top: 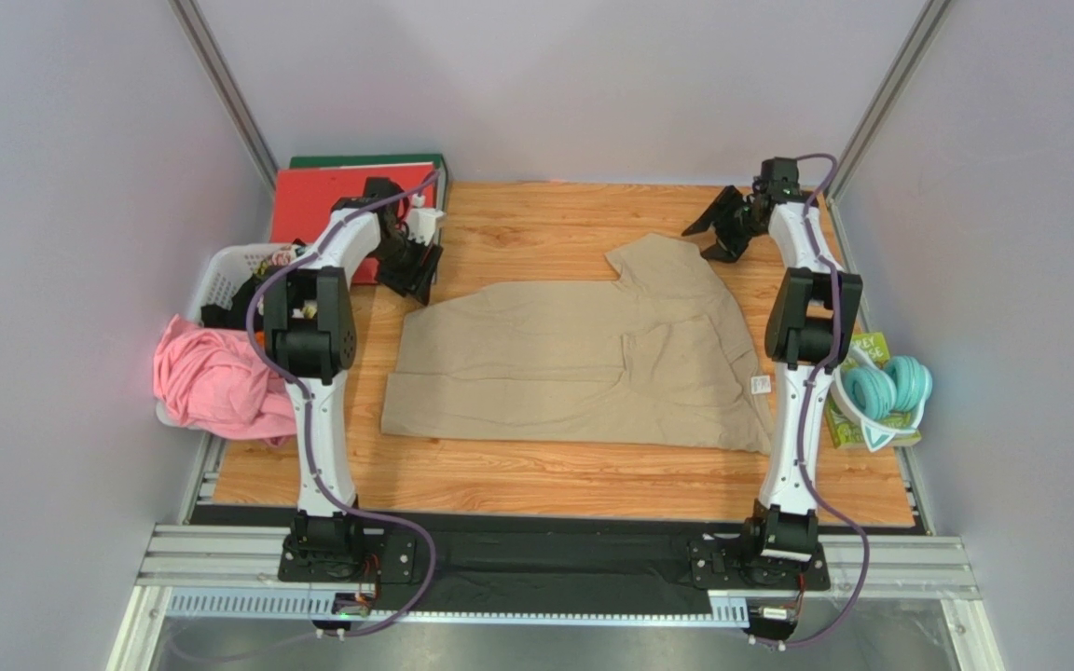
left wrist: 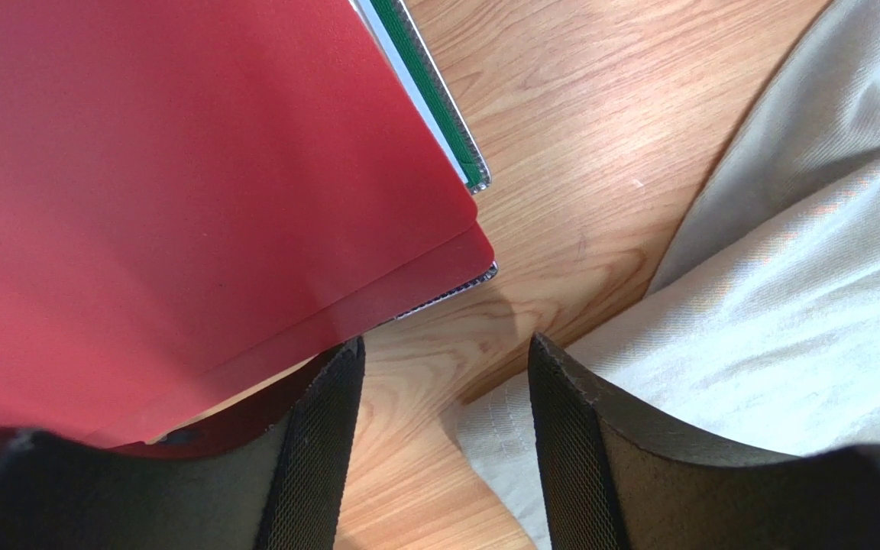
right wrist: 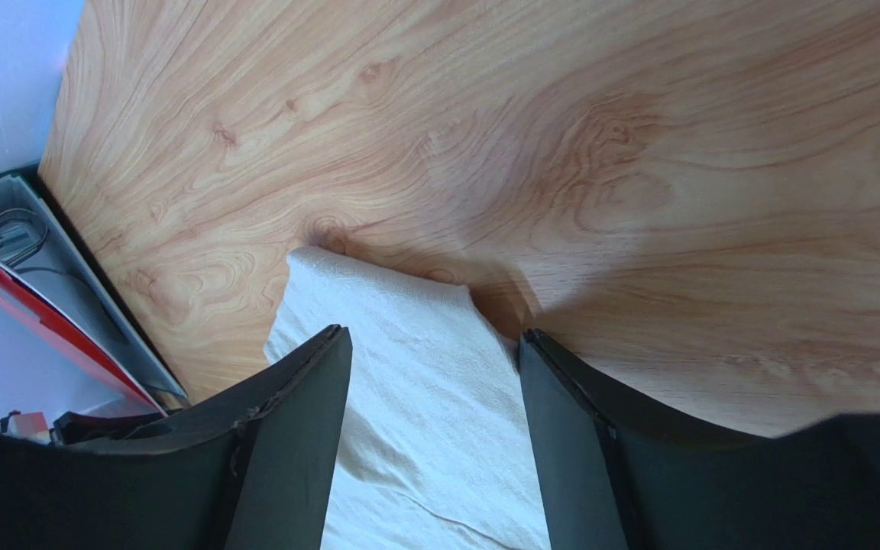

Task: Fold and stack the t-shirts
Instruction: Fold the tshirt

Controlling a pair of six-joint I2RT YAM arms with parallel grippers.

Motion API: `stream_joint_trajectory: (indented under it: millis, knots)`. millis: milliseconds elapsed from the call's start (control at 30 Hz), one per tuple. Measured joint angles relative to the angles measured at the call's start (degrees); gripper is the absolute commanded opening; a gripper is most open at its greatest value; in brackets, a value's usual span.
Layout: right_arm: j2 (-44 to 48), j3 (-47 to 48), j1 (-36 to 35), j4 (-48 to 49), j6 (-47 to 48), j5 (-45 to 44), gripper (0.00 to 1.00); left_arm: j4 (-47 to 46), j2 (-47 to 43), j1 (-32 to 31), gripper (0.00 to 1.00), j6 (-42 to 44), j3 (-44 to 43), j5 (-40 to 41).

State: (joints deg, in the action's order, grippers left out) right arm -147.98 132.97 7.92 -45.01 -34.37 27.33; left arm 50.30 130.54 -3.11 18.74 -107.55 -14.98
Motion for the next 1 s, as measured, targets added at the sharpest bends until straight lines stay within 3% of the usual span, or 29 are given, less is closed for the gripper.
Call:
stream_joint_trajectory:
  millis: [133,267,633,1000]
  knots:
    - [0.00,-0.94,0.00,1.16,-0.74,1.62,0.56,-0.39,-0.15,0.11,0.60,0.07,0.39,-0.22]
    - [-0.04,-1.03,0.00,1.62,-0.92,2.43,0.40,-1.14,-0.72,0.13,0.60,0.44,1.46,-0.42]
    - [-0.11,-2.75,0.35,2.27,-0.72,3.26,0.42,-1.49,-1.86,0.13,0.67,1.07,3.26,-1.31]
    - [-0.11,-2.91,0.90,2.54,-0.74,3.63,0.41,2.25,-2.40,0.20,0.63,3.67,4.17,-8.07]
